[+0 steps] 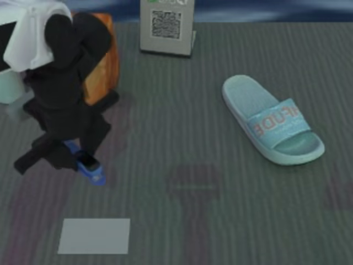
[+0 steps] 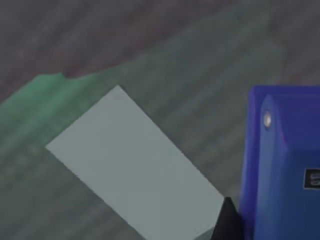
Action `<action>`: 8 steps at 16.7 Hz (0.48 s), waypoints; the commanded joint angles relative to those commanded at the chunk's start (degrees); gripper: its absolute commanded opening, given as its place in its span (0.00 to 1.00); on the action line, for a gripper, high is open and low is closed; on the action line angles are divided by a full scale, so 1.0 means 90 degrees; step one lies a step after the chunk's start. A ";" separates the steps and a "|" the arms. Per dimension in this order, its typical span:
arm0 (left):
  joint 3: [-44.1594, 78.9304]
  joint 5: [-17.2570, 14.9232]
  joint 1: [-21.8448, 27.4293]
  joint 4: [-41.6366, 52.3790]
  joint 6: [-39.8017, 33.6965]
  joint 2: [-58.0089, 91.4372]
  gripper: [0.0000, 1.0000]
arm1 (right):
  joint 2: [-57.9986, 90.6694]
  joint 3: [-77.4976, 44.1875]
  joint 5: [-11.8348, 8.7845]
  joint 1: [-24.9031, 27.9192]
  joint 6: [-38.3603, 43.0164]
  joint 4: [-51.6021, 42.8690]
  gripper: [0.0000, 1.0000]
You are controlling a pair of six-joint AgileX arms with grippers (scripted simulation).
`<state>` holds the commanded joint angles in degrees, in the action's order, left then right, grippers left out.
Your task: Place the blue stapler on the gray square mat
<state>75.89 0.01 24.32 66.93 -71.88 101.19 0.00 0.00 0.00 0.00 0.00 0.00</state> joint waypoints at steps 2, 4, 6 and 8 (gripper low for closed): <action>-0.0329 -0.0008 0.0125 0.0011 -0.1309 -0.0276 0.00 | 0.0000 0.0000 0.0000 0.0000 0.0000 0.0000 1.00; -0.0659 -0.0017 0.0250 0.0011 -0.2559 -0.0563 0.00 | 0.0000 0.0000 0.0000 0.0000 0.0000 0.0000 1.00; -0.0973 -0.0025 0.0362 -0.0012 -0.3629 -0.0864 0.00 | 0.0000 0.0000 0.0000 0.0000 0.0000 0.0000 1.00; -0.1246 -0.0031 0.0450 -0.0064 -0.4436 -0.1160 0.00 | 0.0000 0.0000 0.0000 0.0000 0.0000 0.0000 1.00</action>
<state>64.67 -0.27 28.37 66.35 -111.80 90.75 0.00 0.00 0.00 0.00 0.00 0.00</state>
